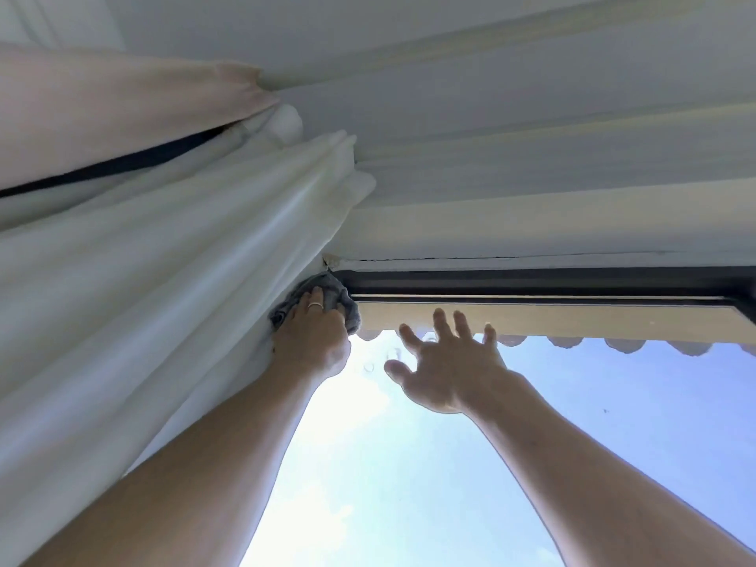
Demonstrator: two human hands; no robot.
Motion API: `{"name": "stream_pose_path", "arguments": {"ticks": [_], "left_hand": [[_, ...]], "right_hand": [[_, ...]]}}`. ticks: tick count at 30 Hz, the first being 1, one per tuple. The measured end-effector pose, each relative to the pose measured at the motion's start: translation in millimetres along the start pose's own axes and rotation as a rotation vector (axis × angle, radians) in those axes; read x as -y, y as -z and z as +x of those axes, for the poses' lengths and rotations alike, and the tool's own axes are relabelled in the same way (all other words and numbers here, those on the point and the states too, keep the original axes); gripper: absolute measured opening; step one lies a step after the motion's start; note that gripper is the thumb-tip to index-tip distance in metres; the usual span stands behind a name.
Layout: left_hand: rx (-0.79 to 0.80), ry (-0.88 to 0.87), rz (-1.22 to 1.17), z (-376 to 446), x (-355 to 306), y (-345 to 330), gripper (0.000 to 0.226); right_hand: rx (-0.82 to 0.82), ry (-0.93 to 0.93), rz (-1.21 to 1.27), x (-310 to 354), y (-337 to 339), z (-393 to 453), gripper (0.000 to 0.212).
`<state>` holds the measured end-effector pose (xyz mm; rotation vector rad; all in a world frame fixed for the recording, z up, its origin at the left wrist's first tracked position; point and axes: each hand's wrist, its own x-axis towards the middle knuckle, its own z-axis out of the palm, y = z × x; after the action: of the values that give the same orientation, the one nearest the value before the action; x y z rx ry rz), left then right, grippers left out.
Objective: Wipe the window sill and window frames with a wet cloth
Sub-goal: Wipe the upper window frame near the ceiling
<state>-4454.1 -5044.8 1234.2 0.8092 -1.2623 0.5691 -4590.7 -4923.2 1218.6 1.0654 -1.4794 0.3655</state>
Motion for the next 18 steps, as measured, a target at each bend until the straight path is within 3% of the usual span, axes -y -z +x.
{"name": "stream_pose_path", "arguments": {"ticks": [8, 18], "left_hand": [[0.082, -0.078, 0.024, 2.4, 8.0, 2.0, 0.053], [0.007, -0.04, 0.013, 38.6, -7.2, -7.1, 0.054]], "right_hand": [[0.024, 0.01, 0.037, -0.4, -1.6, 9.3, 0.065], [-0.035, 0.047, 0.067, -4.9, -10.4, 7.4, 0.062]]}}
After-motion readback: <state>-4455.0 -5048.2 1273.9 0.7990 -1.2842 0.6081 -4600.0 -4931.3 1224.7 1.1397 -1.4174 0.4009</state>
